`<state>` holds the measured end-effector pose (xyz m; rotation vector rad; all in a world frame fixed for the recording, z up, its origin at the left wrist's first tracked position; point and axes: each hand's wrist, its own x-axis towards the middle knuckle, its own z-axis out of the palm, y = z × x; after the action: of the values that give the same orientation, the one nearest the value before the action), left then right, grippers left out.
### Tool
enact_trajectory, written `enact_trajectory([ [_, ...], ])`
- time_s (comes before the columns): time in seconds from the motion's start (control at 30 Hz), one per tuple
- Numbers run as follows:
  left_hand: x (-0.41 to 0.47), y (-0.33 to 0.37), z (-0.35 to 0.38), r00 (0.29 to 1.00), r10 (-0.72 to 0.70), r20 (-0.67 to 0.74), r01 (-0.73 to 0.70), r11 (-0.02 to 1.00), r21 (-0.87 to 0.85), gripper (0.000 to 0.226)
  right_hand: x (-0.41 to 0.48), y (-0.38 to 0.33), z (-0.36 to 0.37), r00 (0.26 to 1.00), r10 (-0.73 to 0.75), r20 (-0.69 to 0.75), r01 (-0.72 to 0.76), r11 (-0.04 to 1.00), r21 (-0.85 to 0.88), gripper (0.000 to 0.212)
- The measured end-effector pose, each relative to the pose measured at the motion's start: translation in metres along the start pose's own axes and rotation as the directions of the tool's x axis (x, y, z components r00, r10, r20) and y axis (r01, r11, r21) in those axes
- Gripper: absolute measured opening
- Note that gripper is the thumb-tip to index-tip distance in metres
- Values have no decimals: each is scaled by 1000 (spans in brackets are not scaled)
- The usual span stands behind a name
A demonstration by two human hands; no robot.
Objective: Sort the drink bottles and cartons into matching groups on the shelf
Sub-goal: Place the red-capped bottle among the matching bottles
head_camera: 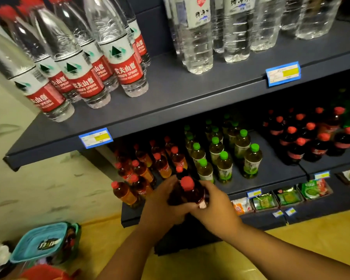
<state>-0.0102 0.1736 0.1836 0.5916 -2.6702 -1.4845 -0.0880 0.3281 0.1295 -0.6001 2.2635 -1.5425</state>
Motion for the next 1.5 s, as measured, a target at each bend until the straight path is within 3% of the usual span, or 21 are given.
enact_trajectory([
  [0.07,-1,-19,-17,1000,15,-13,-13,993,117,91,3,3,8,999,25,-41,-24,1000,16,61],
  [0.13,-1,-40,-32,999,38,-15,-35,983,178,84,3,5,15,995,58,-76,-57,998,19,60],
  [0.2,-1,-57,-44,999,46,-13,-44,986,162,75,3,5,23,992,68,-106,-67,998,19,57],
  [0.27,4,-78,-53,999,20,-41,-13,987,159,84,3,6,30,989,83,-125,-81,996,22,56],
  [0.37,6,-105,-64,997,-68,-33,69,998,15,90,5,8,44,984,109,-142,-106,994,29,54],
  [0.73,8,-142,-84,987,-128,-101,108,977,-185,65,25,15,89,972,178,-154,-168,983,71,59],
  [0.9,12,-154,-90,983,-156,-101,130,965,-226,65,40,22,109,966,210,-150,-200,976,81,54],
  [1.5,26,-223,-116,968,-209,-135,196,975,-104,67,143,68,217,923,324,-205,-313,946,86,62],
])
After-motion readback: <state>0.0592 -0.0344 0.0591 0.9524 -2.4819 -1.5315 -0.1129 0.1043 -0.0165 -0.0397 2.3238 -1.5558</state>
